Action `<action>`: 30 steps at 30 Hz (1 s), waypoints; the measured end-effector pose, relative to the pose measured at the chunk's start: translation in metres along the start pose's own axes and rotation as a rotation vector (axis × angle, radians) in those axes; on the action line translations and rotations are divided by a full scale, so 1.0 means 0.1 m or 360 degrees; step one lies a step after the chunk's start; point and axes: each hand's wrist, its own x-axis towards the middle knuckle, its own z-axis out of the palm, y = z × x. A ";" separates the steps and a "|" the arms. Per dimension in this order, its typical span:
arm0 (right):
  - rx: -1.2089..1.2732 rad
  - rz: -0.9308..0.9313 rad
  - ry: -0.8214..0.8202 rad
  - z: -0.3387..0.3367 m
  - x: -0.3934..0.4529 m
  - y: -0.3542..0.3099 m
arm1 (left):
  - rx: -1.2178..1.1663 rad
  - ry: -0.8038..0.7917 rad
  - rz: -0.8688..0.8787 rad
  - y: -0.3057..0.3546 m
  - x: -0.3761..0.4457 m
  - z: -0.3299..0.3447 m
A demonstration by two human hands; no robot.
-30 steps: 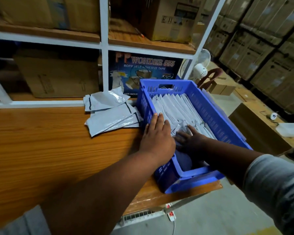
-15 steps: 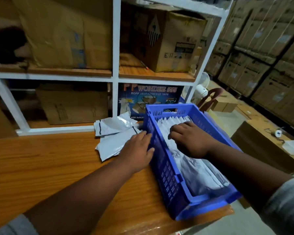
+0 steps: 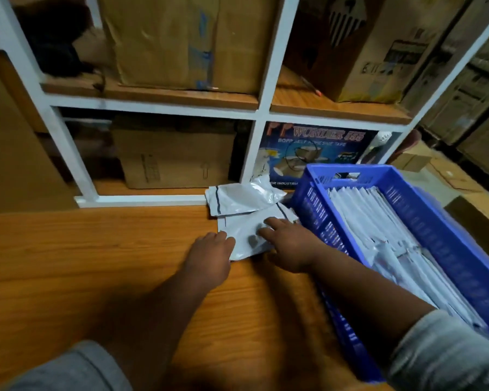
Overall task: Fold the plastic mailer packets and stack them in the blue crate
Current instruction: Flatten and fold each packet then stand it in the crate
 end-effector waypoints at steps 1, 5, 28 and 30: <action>0.0132 0.0055 0.0017 0.10 0.04 -0.03 | -0.0033 0.0101 0.0057 -0.07 0.01 0.05; 0.0504 0.0250 0.0250 0.38 0.04 -0.05 | -0.0517 0.0464 0.0243 -0.31 0.05 0.12; 0.1385 0.0151 0.0181 1.33 -0.55 -1.17 | -0.1497 0.0540 -0.1412 -0.27 -1.70 -0.09; 0.1043 0.0088 0.0399 1.45 -0.52 -1.28 | -0.1143 0.0403 -0.1391 -0.43 -1.95 0.06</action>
